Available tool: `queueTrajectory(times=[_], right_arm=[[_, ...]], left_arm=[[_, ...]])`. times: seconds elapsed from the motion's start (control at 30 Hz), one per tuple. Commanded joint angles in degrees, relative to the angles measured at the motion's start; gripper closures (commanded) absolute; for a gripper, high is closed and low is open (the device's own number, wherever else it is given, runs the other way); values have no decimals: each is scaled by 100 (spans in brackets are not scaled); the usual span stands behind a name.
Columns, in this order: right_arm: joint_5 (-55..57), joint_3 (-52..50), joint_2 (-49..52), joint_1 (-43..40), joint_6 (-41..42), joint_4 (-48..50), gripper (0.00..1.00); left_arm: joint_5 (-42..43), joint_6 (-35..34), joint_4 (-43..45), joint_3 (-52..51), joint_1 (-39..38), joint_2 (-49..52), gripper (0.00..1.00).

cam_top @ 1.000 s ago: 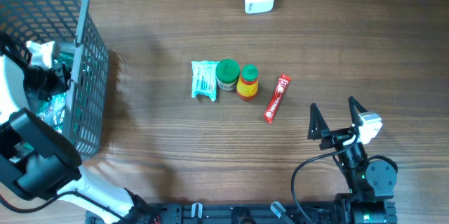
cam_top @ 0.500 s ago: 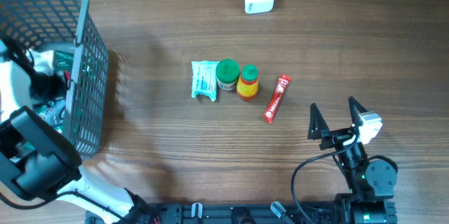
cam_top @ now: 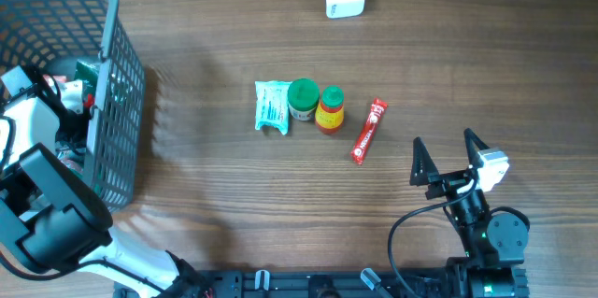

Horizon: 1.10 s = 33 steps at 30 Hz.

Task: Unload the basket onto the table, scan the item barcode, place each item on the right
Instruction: 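Reach the left gripper into the basket and grasp the green 3M glove pack, then carry the glove pack out and lay it left of the tissue pack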

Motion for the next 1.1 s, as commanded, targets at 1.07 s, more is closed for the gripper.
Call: queueTrajectory(times=[1.07], right_arm=[[74,-7,-35,39,37,20,0]], left_arm=[[822,-3117,804,1239,-3877,-4258,96]])
